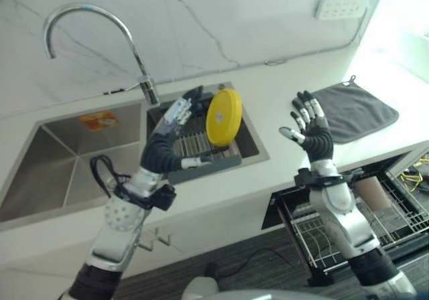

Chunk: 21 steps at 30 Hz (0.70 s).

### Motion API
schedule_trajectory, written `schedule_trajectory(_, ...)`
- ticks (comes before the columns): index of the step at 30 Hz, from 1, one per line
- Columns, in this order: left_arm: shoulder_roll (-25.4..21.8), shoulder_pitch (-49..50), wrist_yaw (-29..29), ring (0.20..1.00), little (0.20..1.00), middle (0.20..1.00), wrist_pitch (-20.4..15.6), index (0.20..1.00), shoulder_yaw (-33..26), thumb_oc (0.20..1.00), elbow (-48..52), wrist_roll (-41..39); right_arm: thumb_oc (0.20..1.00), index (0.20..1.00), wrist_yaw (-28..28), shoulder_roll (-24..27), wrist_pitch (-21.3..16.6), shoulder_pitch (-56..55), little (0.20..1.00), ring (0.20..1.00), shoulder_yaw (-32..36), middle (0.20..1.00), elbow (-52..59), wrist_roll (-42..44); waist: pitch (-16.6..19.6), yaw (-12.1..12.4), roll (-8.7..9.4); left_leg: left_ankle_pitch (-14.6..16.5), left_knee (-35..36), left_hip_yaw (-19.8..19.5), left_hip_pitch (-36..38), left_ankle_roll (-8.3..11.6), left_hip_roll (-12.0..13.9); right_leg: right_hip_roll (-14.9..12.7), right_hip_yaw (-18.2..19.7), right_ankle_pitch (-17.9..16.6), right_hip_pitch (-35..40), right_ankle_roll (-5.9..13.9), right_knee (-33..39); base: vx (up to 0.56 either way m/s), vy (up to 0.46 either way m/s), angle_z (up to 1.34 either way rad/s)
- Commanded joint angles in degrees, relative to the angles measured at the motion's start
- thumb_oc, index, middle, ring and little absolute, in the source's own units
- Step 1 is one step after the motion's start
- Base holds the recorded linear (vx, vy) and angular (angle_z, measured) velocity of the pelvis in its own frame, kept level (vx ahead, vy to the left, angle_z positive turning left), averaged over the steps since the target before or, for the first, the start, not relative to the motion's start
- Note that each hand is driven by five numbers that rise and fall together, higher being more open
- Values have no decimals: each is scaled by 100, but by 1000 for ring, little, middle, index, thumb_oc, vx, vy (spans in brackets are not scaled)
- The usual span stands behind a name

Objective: Place the dishes in the dishwasher.

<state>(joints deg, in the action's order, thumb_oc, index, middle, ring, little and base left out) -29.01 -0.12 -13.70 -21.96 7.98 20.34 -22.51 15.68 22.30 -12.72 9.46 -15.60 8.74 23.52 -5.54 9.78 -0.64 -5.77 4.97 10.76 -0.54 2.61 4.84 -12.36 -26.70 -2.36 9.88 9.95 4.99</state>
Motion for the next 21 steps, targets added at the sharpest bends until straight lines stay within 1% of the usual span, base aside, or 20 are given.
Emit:
schedule_trajectory(1,169,-348,-1217,1000,1000,1000,1319,1000,480,1000,34,-1460,1000,1000,91,-82,-318,577,1000,1000,266,1000,-275,-169,160,95,16,333,3,32,238,167,214,90,-38,153,-58,-87,-156,-20,-74,21)
schedule_trajectory(2,227,-366,-1439,1000,1000,1000,1750,1000,712,1000,-28,-1605,1000,1000,73,-67,-348,636,1000,1000,292,1000,-359,-98,157,57,24,313,3,61,244,183,247,110,-30,144,-66,-95,-153,-22,-78,17)
schedule_trajectory(3,281,-369,-1543,1000,1000,1000,2164,1000,941,1000,-102,-1755,1000,1000,44,-53,-395,705,1000,1000,305,1000,-466,-1,152,24,30,295,3,82,239,198,276,128,-14,142,-75,-102,-149,-26,-73,8)
schedule_trajectory(5,363,-340,-1605,1000,1000,1000,2820,1000,1345,1000,-326,-2052,1000,1000,-51,-16,-492,817,1000,1000,308,1000,-661,247,137,-45,33,258,3,131,233,224,336,162,18,138,-89,-119,-136,-22,-86,-2)
schedule_trajectory(6,482,-252,-1589,1000,1000,1000,3255,1000,1800,1000,-877,-2339,1000,1000,-294,83,-615,909,1000,1000,374,1000,-920,686,132,-158,40,219,3,193,219,265,412,211,68,141,-113,-144,-114,-14,-97,-7)
schedule_trajectory(7,508,-211,-1622,1000,1000,1000,3293,1000,1885,1000,-1055,-2337,1000,1000,-400,109,-651,928,1000,1000,416,1000,-981,809,128,-187,43,210,3,215,216,277,434,227,84,143,-115,-153,-103,-16,-92,-10)
schedule_trajectory(8,557,-150,-1733,1000,1000,1000,3432,1000,1992,1000,-1358,-2312,1000,1000,-501,163,-716,962,1000,1000,466,1000,-1062,956,111,-221,40,195,3,242,212,292,465,245,103,153,-125,-173,-102,-17,-52,-11)
schedule_trajectory(9,578,-129,-1977,1000,1000,1000,3413,1000,2124,1000,-1848,-2071,1000,1000,-590,222,-738,1016,1000,1000,537,1000,-1135,1080,104,-282,44,177,3,295,211,311,510,269,120,159,-132,-188,-94,-18,-46,-13)
schedule_trajectory(10,594,-140,-2075,1000,1000,1000,3352,1000,2217,1000,-2081,-1937,1000,1000,-634,253,-749,1061,1000,1000,564,1000,-1191,1128,96,-299,37,172,3,320,214,322,529,279,131,166,-141,-195,-100,-9,-37,-19)
schedule_trajectory(11,623,-174,-2312,1000,1000,1000,3350,1000,2329,1000,-2416,-1583,1000,1000,-669,255,-750,1140,1000,1000,592,1000,-1273,1163,86,-346,38,163,3,366,219,337,559,290,146,175,-145,-203,-101,-6,-21,-21)
schedule_trajectory(12,644,-226,-2473,1000,1000,1000,3376,1000,2420,1000,-2620,-1406,1000,1000,-675,264,-741,1205,1000,1000,587,1000,-1314,1184,78,-368,33,160,3,388,223,345,575,294,161,181,-149,-209,-101,-4,-19,-20)
schedule_trajectory(13,744,-299,-2652,1000,1000,1000,3469,1000,2648,1000,-3073,-964,1000,1000,-692,261,-709,1359,1000,1000,569,1000,-1409,1209,60,-433,23,148,3,440,231,361,610,306,194,198,-153,-212,-102,2,-7,-16)
schedule_trajectory(14,773,-376,-2704,1000,1000,1000,3608,1000,2789,1000,-3352,-728,1000,1000,-728,259,-704,1419,1000,1000,548,1000,-1453,1241,50,-491,12,147,3,468,250,372,626,312,230,208,-153,-211,-106,11,-4,-20)
schedule_trajectory(15,800,-413,-2647,1000,1000,1000,3635,1000,2847,1000,-3518,-577,1000,1000,-759,255,-693,1448,1000,1000,538,1000,-1469,1261,63,-529,8,143,3,487,247,374,636,315,249,212,-164,-207,-104,29,-1,-25)
schedule_trajectory(16,902,-492,-2453,1000,1000,1000,3665,1000,2977,1000,-3976,-388,1000,1000,-812,238,-667,1477,1000,1000,507,1000,-1468,1293,77,-603,4,138,3,534,260,384,658,318,279,215,-168,-198,-100,31,-3,-18)
schedule_trajectory(17,935,-521,-2294,1000,1000,1000,3658,1000,3015,1000,-4102,-339,1000,1000,-837,229,-670,1473,1000,1000,497,1000,-1469,1295,79,-622,0,137,3,551,267,389,663,319,294,218,-170,-195,-104,52,4,-13)
schedule_trajectory(18,1049,-569,-2047,1000,1000,1000,3423,1000,3034,1000,-4698,147,1000,1000,-918,208,-621,1476,1000,1000,504,1000,-1456,1302,94,-682,-3,143,3,602,291,392,679,320,318,229,-166,-197,-99,56,9,-10)
schedule_trajectory(20,1180,-563,-1599,1000,1000,1000,3034,1000,3039,1000,-5308,629,1000,1000,-994,190,-584,1480,1000,1000,518,1000,-1439,1307,83,-716,0,140,3,638,311,401,694,315,334,237,-167,-193,-112,48,14,-25)
schedule_trajectory(21,1513,-545,-606,1000,1000,1000,2678,1000,2935,1000,-6524,1534,1000,1000,-1048,156,-484,1459,1000,1000,531,1000,-1331,1247,45,-746,10,165,3,674,363,416,703,305,321,271,-124,-189,-109,30,15,-19)
